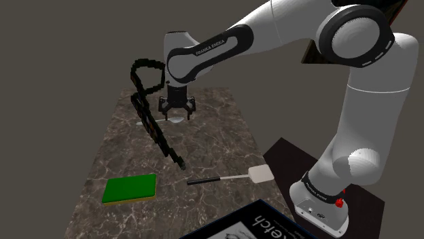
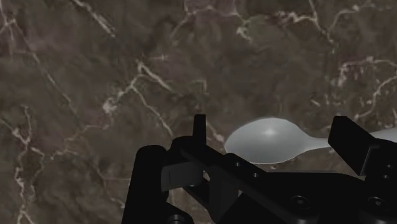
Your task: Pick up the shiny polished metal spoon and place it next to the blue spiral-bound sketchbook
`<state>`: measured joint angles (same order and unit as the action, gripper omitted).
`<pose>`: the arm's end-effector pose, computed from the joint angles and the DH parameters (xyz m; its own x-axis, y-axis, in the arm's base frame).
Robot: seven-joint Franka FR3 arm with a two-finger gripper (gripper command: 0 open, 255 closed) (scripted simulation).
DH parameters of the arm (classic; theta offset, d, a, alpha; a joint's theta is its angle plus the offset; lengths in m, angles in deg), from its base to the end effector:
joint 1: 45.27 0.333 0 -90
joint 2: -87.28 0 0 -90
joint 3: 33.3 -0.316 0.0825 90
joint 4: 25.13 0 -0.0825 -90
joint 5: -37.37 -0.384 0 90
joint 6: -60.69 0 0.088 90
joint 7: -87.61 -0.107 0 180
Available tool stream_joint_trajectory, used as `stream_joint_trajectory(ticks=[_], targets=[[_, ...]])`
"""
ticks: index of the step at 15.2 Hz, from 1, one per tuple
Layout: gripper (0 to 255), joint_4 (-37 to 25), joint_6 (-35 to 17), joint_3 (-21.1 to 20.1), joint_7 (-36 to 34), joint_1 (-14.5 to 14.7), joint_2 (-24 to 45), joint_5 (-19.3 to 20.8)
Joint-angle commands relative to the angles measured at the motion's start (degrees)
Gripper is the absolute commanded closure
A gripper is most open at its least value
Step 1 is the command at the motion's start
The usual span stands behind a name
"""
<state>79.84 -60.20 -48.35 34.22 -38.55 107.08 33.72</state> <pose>0.5856 0.2258 0.3456 0.8185 -0.5550 -0.1485 -0.5653 -0.8241 -0.0353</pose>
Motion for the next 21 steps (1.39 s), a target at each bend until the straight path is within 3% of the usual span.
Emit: stream_joint_trajectory(ticks=[1, 9, 10, 21], targets=[[0, 0.5, -1.3, 0.0, -0.1, 0.2, 0.8, 0.2], [0, 0.7, -1.7, 0.0, -0.2, 0.2, 1.0, 0.2], [255, 0.7, -1.7, 0.0, -0.2, 0.2, 1.0, 0.2], [255, 0.1, -0.4, 0.0, -0.2, 0.2, 0.2, 0.1]])
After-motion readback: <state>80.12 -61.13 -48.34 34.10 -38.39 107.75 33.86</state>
